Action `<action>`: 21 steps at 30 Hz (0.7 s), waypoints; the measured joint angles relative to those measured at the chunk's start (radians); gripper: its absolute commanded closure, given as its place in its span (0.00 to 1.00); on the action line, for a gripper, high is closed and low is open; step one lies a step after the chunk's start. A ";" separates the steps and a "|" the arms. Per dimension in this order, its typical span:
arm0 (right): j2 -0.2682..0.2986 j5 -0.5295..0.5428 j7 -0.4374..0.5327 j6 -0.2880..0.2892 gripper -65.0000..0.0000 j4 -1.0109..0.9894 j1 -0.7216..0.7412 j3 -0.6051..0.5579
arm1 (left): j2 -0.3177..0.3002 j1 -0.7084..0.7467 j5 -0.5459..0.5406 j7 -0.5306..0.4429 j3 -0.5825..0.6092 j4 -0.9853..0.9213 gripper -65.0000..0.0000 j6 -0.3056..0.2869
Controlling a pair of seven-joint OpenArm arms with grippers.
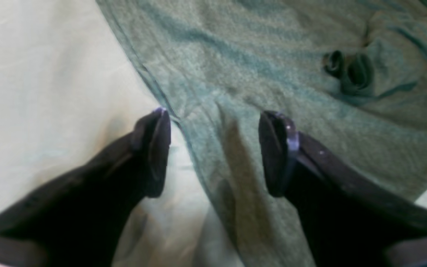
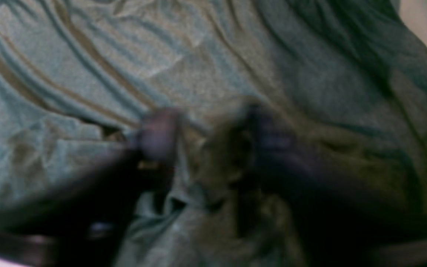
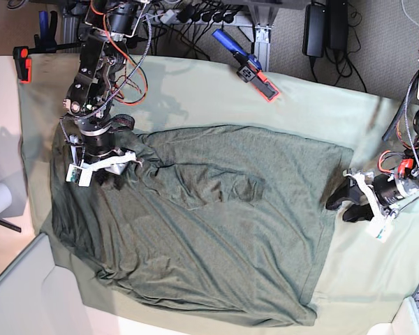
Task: Fold the T-shirt properly
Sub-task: 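Lift the grey-green shirt by its shoulders with both grippers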
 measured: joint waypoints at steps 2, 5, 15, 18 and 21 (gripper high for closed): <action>-0.002 0.003 -0.048 0.000 0.33 0.003 0.000 0.000 | -0.005 0.003 -0.059 0.073 -0.003 0.006 0.37 0.000; -0.003 0.000 -0.164 0.000 0.33 0.069 -0.024 0.017 | -0.042 0.054 -0.140 0.113 -0.028 0.070 0.37 0.006; -0.003 0.077 -0.274 -0.003 0.33 0.297 -0.212 0.209 | -0.092 0.353 -0.158 0.129 -0.145 0.373 0.37 0.013; -0.005 0.087 -0.281 -0.005 0.33 0.296 -0.273 0.265 | -0.090 0.398 -0.147 0.129 -0.145 0.381 0.37 0.011; -0.005 0.093 -0.265 -0.012 0.33 0.296 -0.297 0.315 | -0.087 0.402 -0.048 0.081 -0.145 0.381 0.37 0.012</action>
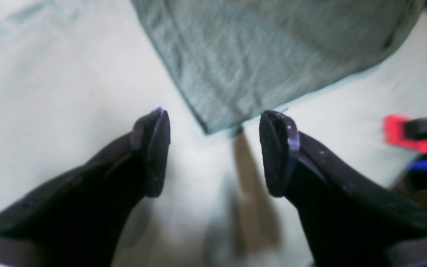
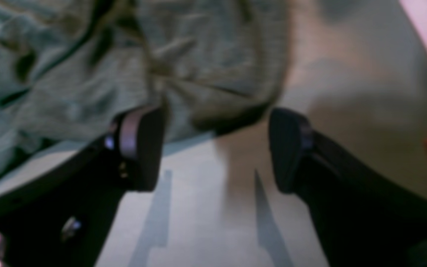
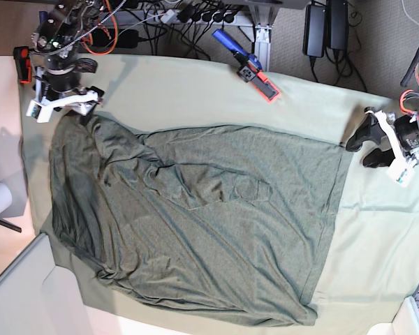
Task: Fold the T-shirt properly
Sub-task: 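Lift the grey-green shirt by its shoulders with both grippers, then swing the held shirt out and lay it down away from the arms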
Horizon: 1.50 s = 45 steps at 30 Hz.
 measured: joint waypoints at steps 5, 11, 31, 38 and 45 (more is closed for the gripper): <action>0.000 0.074 0.003 -0.018 0.33 -0.020 -0.021 0.050 | 0.000 -0.005 -0.069 0.026 -0.001 0.001 0.37 0.000; -0.002 0.109 0.014 -0.044 0.33 -0.146 0.043 0.049 | 0.052 -0.005 -0.146 0.045 -0.084 -0.013 0.37 0.078; -0.006 0.154 0.030 -0.049 0.33 -0.223 0.128 0.050 | 0.171 -0.006 -0.216 0.050 -0.106 -0.133 0.37 0.074; -0.005 0.162 0.048 -0.051 0.33 -0.296 0.203 0.050 | 0.188 -0.006 -0.208 0.038 -0.071 -0.133 0.37 0.073; -0.005 0.163 0.067 -0.051 0.36 -0.342 0.245 0.052 | 0.203 -0.008 -0.178 0.019 -0.069 -0.145 0.52 0.071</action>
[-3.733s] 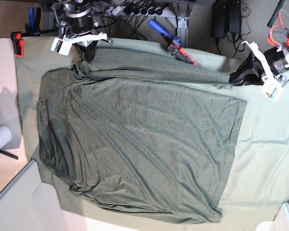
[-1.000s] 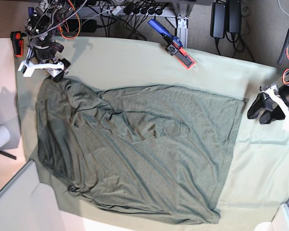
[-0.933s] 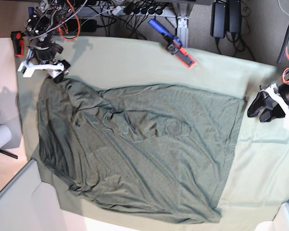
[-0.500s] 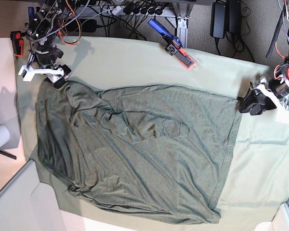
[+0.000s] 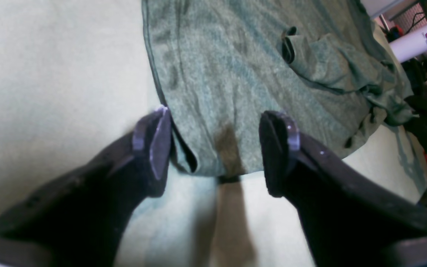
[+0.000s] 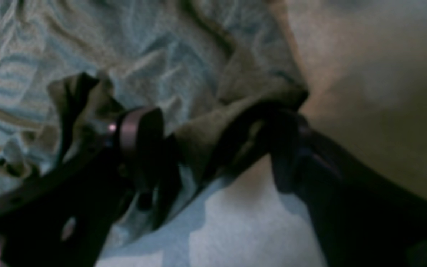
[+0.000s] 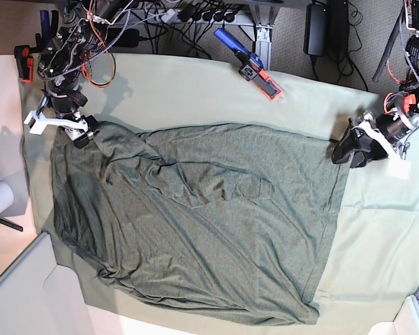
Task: Fold the T-shirt properly
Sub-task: 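Swing the held shirt out and lay it down away from the arms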
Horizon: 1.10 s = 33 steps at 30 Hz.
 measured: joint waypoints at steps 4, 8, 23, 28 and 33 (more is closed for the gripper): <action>0.000 0.000 -0.006 0.000 0.65 -0.004 -0.001 0.000 | 0.000 -0.003 0.009 -0.018 0.000 -0.025 0.62 0.000; 0.000 0.000 -0.020 0.000 0.97 -0.006 -0.001 0.000 | 0.000 -0.003 0.019 -0.003 0.000 -0.029 0.79 0.003; 0.001 0.000 -0.048 0.030 1.00 0.010 -0.007 0.000 | -0.017 0.034 -0.056 0.151 0.008 0.078 1.00 -0.056; 0.000 0.008 -0.061 0.034 1.00 0.065 -0.040 0.000 | -0.048 0.032 -0.084 0.166 0.008 0.232 1.00 -0.057; 0.000 0.014 -0.102 0.034 1.00 0.092 -0.040 0.000 | -0.053 0.036 -0.073 0.167 0.006 0.277 1.00 -0.057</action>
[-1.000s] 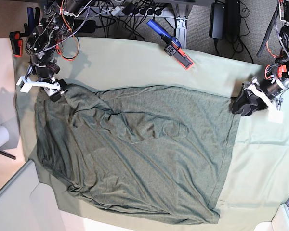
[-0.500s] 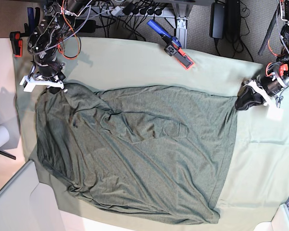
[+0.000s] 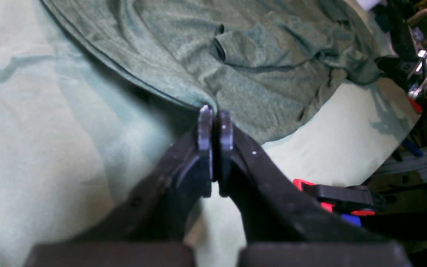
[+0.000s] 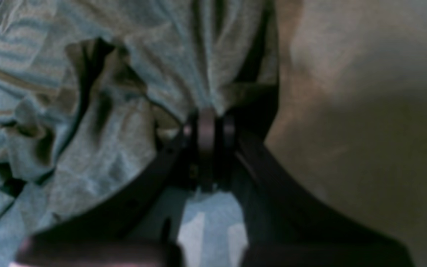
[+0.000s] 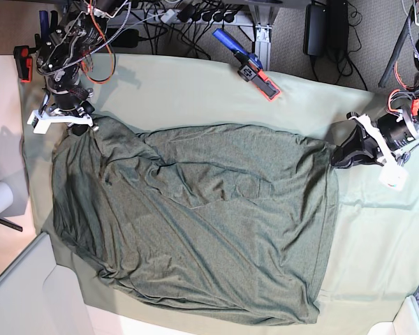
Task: Fold the T-shirt properly
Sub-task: 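Swing the held shirt out and lay it down away from the arms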
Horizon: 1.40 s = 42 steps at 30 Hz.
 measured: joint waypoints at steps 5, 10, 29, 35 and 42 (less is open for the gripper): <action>0.009 0.023 0.000 0.000 1.00 0.029 0.000 0.000 | 0.000 -0.015 0.039 -0.018 0.000 0.000 1.00 0.000; 0.046 0.026 -0.002 0.000 1.00 0.039 0.019 0.000 | 0.000 -0.111 0.076 -0.035 0.001 -0.001 1.00 0.001; 0.167 0.003 0.034 0.028 1.00 -0.251 0.312 -0.021 | -0.004 -0.504 0.132 -0.125 0.017 -0.549 1.00 -0.008; 0.180 -0.055 0.093 0.037 1.00 -0.360 0.374 -0.090 | -0.005 -0.569 0.264 -0.255 0.132 -0.678 1.00 -0.007; 0.180 -0.098 0.125 0.039 0.49 -0.401 0.387 -0.195 | -0.005 -0.576 0.325 -0.312 0.166 -0.687 0.48 -0.008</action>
